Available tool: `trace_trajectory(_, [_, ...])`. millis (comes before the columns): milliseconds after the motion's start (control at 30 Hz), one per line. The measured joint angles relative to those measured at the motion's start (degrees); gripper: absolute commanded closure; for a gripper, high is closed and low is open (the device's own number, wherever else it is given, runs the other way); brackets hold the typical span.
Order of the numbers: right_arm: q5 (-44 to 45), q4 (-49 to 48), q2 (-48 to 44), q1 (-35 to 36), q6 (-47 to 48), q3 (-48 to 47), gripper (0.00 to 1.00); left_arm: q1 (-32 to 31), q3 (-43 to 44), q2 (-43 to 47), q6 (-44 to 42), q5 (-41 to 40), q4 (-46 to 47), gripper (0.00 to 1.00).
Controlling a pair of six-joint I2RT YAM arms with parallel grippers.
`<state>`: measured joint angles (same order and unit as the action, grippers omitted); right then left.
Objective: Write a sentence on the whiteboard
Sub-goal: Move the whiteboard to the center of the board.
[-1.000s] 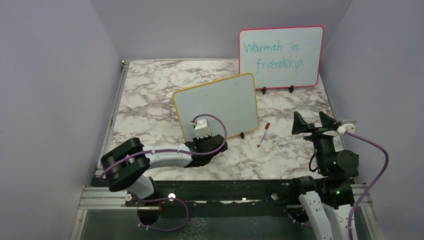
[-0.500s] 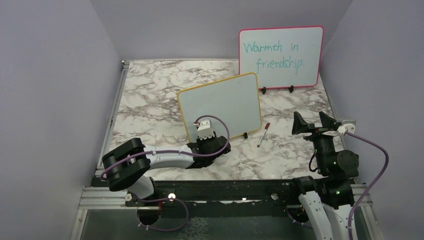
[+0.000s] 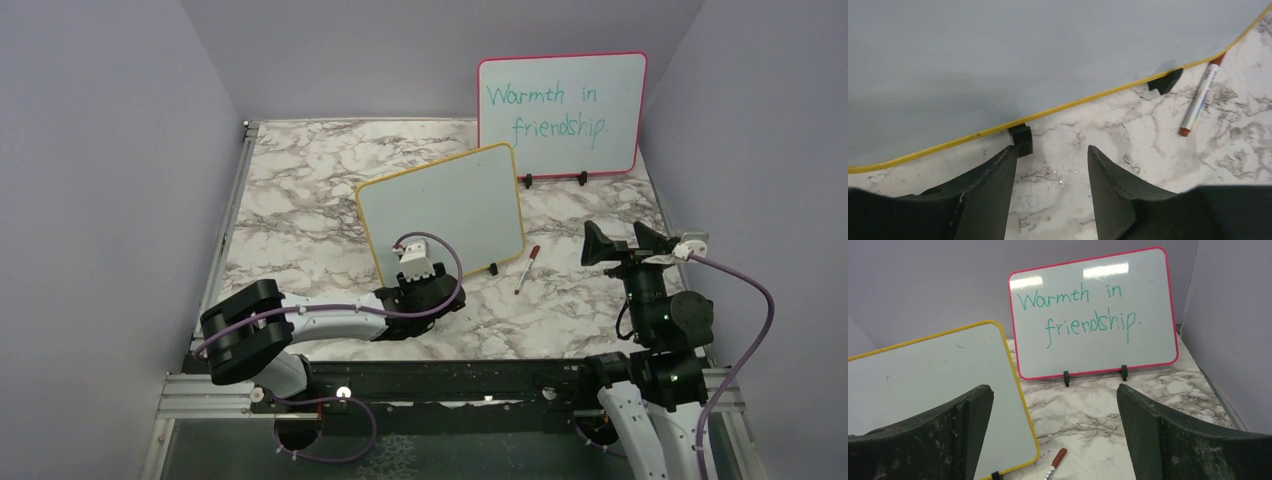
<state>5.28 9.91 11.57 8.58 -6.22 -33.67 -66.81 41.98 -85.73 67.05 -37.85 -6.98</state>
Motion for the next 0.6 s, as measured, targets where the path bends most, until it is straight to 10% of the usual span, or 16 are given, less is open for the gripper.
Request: trace_trajectory(600, [-0.74, 11.82, 26.1, 0.0, -12.17, -4.0, 0.0, -1.31, 0.0, 26.4, -12.66, -0.92, -9.22, 0.01])
